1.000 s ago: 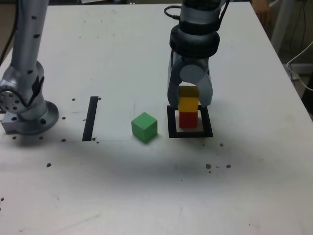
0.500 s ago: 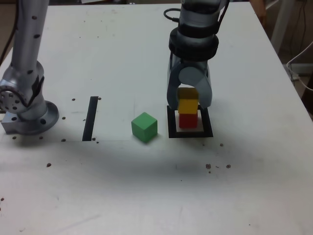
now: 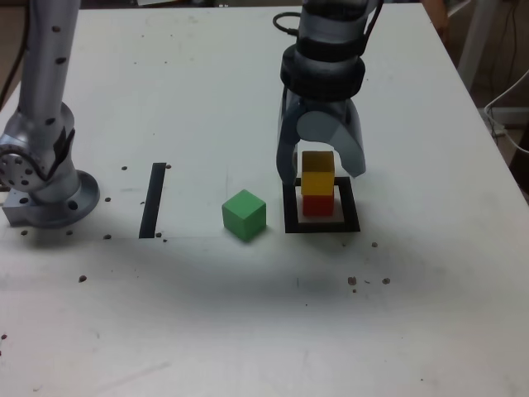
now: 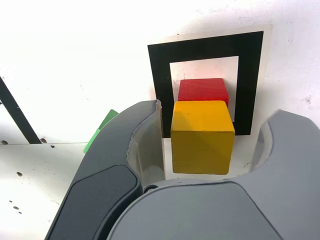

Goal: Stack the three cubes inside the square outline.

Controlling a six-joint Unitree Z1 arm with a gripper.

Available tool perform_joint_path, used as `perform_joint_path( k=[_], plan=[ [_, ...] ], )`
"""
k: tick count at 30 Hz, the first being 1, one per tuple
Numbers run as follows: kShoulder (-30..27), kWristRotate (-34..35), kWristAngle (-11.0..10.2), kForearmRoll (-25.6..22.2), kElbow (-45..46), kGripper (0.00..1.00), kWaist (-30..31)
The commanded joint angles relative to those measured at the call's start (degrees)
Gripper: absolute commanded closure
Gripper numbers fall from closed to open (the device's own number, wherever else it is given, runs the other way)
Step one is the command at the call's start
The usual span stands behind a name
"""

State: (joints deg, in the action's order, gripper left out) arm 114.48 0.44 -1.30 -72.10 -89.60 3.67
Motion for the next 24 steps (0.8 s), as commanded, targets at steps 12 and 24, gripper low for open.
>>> perform_joint_path(
  k=[12,24],
  plan=[
    [-12.39,-1.21,-0.86,-7.23,4.14,0.01,0.19],
    [-17.82,12.84,3.17,-7.21,14.33,0.01,-0.68]
  ],
)
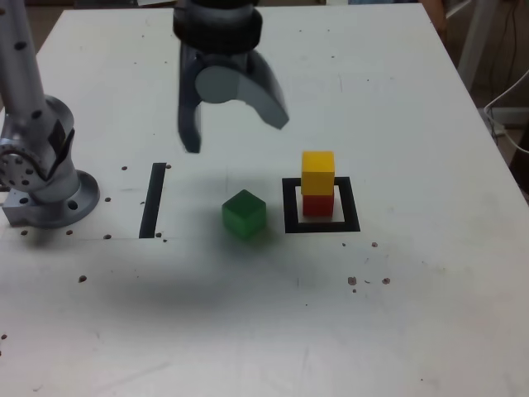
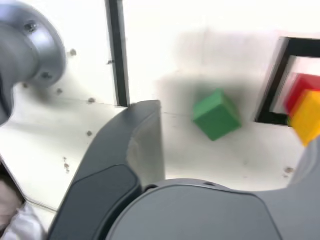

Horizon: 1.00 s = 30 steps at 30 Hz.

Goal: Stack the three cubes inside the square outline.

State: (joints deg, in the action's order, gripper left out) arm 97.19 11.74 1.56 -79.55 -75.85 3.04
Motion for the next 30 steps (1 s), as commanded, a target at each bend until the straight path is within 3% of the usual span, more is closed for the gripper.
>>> perform_joint_path(
  k=[1,9,19,30],
  plan=[
    [-0.6,2.84,0.62,0.53,1.14,0.01,-0.06],
    [0.49,11.59,4.83,5.85,4.7,0.01,0.03],
    [3.8,16.87,7.85,12.95,9.09,0.03,0.12],
    [5.93,19.08,8.45,17.82,11.73,0.03,-0.06]
  ],
)
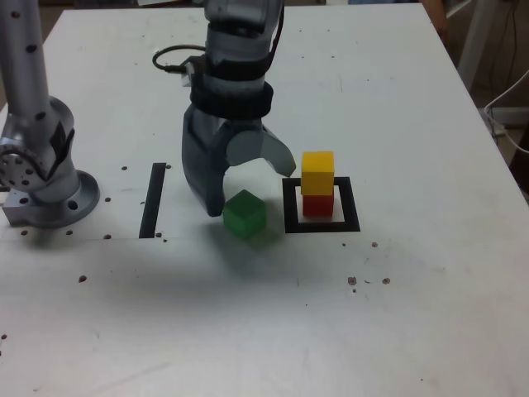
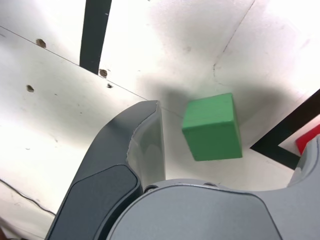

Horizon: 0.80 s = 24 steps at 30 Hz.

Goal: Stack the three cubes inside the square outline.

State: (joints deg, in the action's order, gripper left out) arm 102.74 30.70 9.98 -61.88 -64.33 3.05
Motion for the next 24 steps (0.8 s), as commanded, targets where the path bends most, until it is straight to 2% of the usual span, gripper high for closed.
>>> perform_joint_path(
  k=[1,11,18,21,24],
  plan=[
    [0.62,0.27,0.07,0.36,0.33,0.04,-0.06],
    [3.23,1.2,0.42,2.78,1.55,0.11,-0.06],
    [5.04,1.2,2.11,3.13,1.34,0.2,-0.26],
    [5.57,1.2,2.62,3.35,1.49,0.26,-0.49],
    [6.05,1.2,3.27,3.17,1.79,0.38,-0.77]
  ],
)
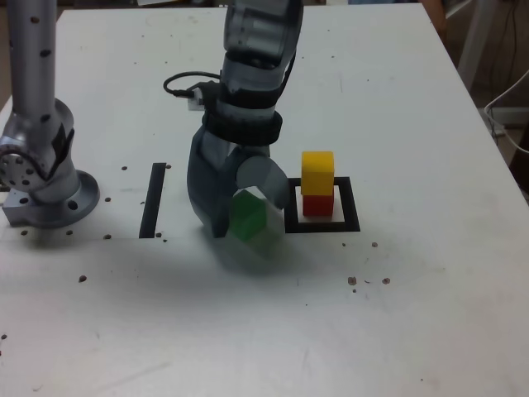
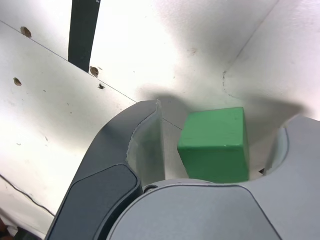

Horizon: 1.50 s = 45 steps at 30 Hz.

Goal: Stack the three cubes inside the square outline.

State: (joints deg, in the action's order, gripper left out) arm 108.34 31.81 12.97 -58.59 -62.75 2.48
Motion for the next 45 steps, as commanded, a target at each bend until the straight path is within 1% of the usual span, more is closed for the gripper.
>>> perform_joint_path(
  k=[1,4,7,18,21,27,30,33,34,36,37,39,40,42,45],
  plan=[
    [0.6,0.1,0.53,-0.22,0.29,0.42,-0.28],
    [0.88,0.09,1.13,-0.24,0.44,0.57,-0.37],
    [0.93,-0.18,1.29,0.1,0.66,0.66,-0.37],
    [-0.37,-2.73,0.58,0.86,0.87,0.81,-0.42],
    [-1.3,-3.62,0.23,-0.84,0.4,0.83,-0.71],
    [-4.22,-5.18,-0.64,-5.96,-0.93,0.85,-1.24],
    [-5.8,-6.1,-1.88,-8.37,-2.47,0.85,-1.25],
    [-7.07,-7.73,-4.64,-12.59,-5.93,0.85,-1.41],
    [-7.39,-8.84,-6.27,-15.73,-8.23,0.85,-1.67],
    [-7.6,-10.82,-8.89,-21.22,-12.23,0.85,-2.2],
    [-7.57,-11.87,-10.05,-23.94,-14.33,0.85,-2.51],
    [-7.31,-13.92,-11.71,-28.26,-18.34,0.85,-3.05],
    [-7.04,-14.92,-12.23,-29.52,-20.2,0.85,-3.21],
    [-6.16,-17.09,-12.58,-30.52,-23.54,0.85,-3.4],
    [-4.08,-20.54,-12.15,-30.07,-27.46,0.86,-3.5]
  ],
)
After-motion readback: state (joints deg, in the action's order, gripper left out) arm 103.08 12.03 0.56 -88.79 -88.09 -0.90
